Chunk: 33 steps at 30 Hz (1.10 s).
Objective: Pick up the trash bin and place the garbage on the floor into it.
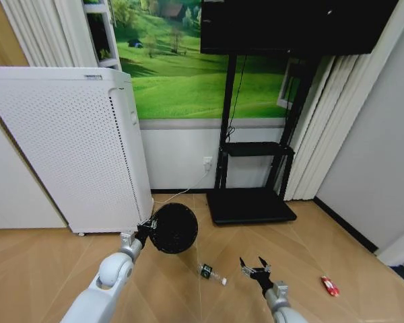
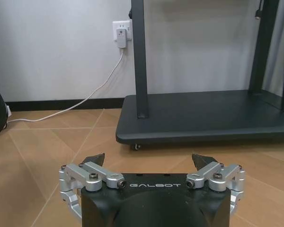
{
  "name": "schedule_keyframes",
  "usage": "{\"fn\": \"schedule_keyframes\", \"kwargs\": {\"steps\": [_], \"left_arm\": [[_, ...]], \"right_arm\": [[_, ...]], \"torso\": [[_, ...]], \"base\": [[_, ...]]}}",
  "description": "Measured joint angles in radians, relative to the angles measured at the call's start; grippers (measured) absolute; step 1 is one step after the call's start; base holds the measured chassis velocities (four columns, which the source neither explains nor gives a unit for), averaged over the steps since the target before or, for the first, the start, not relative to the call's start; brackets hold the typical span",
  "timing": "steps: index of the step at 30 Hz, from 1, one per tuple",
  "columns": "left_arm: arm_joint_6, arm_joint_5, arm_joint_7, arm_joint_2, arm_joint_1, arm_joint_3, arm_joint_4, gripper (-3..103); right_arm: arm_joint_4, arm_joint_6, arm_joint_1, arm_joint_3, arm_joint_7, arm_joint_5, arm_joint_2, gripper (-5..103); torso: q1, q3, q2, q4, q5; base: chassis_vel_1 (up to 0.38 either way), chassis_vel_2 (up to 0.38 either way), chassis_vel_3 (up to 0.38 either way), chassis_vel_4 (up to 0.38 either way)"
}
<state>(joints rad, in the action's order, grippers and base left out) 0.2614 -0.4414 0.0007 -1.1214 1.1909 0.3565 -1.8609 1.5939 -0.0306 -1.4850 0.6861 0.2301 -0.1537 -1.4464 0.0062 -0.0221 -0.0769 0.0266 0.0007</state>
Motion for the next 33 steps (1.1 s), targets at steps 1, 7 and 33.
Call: {"fn": "schedule_keyframes", "kwargs": {"steps": [1,7,33], "left_arm": [[0.000,0.000,-0.001,0.001,-0.001,0.000,0.001,7],[-0.004,-0.008,0.008,0.012,-0.061,-0.047,0.042,7],[0.018,-0.064,-0.024,-0.014,-0.386,-0.342,0.170,7]], "right_arm": [[-0.004,-0.006,0.000,-0.002,0.000,0.001,-0.002,100],[-0.022,-0.004,0.001,-0.030,0.014,0.033,-0.004,100],[-0.192,-0.095,0.076,-0.197,0.471,0.248,0.154,100]], "torso": [[0.000,0.000,0.000,0.0001,-0.0009],[0.000,0.000,0.000,0.0005,-0.0006],[0.000,0.000,0.000,0.0002,-0.0006]], "base": [[-0.267,0.264,0.256,-0.254],[-0.103,0.117,0.132,-0.088],[0.015,-0.011,-0.021,0.010]]}}
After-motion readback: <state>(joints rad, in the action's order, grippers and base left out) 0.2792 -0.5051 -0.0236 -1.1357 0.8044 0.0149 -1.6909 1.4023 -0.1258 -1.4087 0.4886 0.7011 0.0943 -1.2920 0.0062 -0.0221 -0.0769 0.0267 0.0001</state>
